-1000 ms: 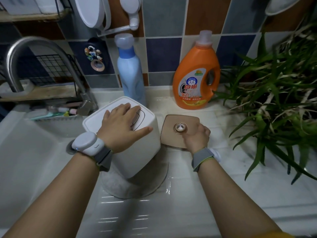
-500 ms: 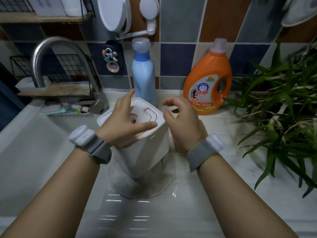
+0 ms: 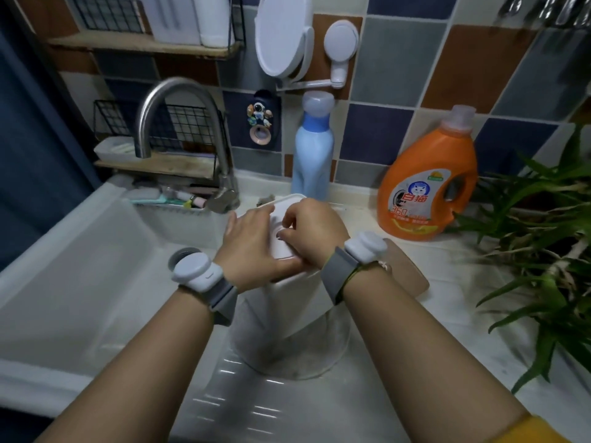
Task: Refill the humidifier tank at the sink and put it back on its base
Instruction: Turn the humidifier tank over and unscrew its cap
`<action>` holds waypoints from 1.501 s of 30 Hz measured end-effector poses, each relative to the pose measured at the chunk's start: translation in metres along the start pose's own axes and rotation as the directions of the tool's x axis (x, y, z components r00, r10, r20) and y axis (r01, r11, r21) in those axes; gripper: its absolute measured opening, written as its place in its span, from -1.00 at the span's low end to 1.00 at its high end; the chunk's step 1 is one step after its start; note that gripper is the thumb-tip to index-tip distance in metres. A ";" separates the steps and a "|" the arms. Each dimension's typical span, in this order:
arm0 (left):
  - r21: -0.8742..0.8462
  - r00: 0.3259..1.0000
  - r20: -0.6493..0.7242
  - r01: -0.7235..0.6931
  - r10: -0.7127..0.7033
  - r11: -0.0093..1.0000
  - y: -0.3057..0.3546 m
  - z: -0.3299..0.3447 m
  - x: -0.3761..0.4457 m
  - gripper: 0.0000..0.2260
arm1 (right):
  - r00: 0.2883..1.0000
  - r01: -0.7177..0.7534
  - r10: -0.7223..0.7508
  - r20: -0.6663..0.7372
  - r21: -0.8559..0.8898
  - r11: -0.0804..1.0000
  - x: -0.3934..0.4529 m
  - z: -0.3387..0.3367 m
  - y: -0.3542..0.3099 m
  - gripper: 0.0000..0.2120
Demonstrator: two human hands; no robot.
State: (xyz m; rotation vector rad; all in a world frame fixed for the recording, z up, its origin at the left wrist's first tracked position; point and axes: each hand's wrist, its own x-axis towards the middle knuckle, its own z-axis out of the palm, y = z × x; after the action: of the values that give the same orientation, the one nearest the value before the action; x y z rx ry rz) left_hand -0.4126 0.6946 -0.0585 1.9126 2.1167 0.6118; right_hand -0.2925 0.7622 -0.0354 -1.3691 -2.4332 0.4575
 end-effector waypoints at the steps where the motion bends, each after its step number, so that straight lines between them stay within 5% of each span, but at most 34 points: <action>1: 0.009 1.000 0.002 -0.002 0.002 1.000 -0.001 -0.001 -0.001 0.04 | 1.000 -0.006 0.006 -0.004 -0.006 1.000 0.001 0.003 -0.001 -0.82; 4: 0.025 1.000 -0.019 -0.004 0.005 1.000 -0.004 -0.002 -0.003 0.05 | 0.999 -0.022 0.023 -0.035 0.039 0.999 0.004 0.011 -0.001 -0.84; 7: 0.012 0.999 -0.040 -0.009 0.010 1.000 -0.009 -0.003 -0.007 0.05 | 0.981 -0.009 0.087 -0.175 0.405 0.914 -0.001 0.009 0.002 -0.89; 10: 0.051 1.000 -0.009 -0.012 0.013 0.999 -0.013 -0.014 -0.005 0.04 | 0.952 0.090 0.177 -0.251 0.779 0.621 -0.017 -0.013 0.015 -0.93; 12: 0.071 1.000 0.027 0.001 -0.003 0.998 -0.014 -0.028 -0.002 -0.06 | 0.941 0.157 0.219 -0.258 0.907 0.392 -0.030 -0.026 0.028 -0.97; 14: 0.078 1.000 0.016 -0.008 0.007 0.997 -0.013 -0.036 0.002 -0.16 | 0.935 0.154 0.271 -0.230 0.949 0.274 -0.046 -0.029 0.044 -0.99; 16: 0.089 1.000 0.001 -0.019 0.019 0.996 -0.007 -0.030 0.002 -0.23 | 0.908 0.072 0.353 -0.227 0.913 0.401 -0.067 -0.017 0.066 -0.91; 19: 0.178 0.999 -0.015 -0.042 0.045 0.983 0.009 -0.007 -0.004 -0.28 | 0.888 -0.088 0.362 -0.285 0.666 0.741 -0.106 0.016 0.111 -0.84; 24: 0.217 0.995 -0.097 0.007 0.014 0.976 0.012 0.004 -0.009 -0.33 | 0.967 -0.182 0.210 -0.146 0.182 0.966 -0.139 0.061 0.146 -0.85; 27: 0.218 0.998 -0.062 -0.009 0.023 0.976 0.018 0.011 -0.012 -0.34 | 0.978 -0.195 0.197 -0.069 0.031 0.980 -0.155 0.081 0.162 -0.72; 31: 0.211 0.997 -0.066 -0.015 0.029 0.977 0.022 0.015 -0.015 -0.35 | 0.972 -0.232 0.228 -0.064 -0.081 0.969 -0.164 0.093 0.168 -0.79; 35: 0.202 0.998 -0.059 -0.007 0.019 0.979 0.023 0.015 -0.013 -0.34 | 0.966 -0.257 0.252 -0.051 -0.122 0.959 -0.163 0.097 0.166 -0.92; 45: 0.187 0.998 -0.055 0.005 0.006 0.982 0.025 0.017 -0.017 -0.33 | 0.940 -0.335 0.340 0.023 -0.119 0.935 -0.173 0.089 0.163 -0.82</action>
State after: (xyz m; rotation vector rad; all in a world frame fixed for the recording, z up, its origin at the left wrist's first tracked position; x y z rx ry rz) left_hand -0.3809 0.6820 -0.0647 2.0139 2.2815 0.4859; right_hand -0.1195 0.6820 -0.2029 -1.8583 -2.2897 0.4362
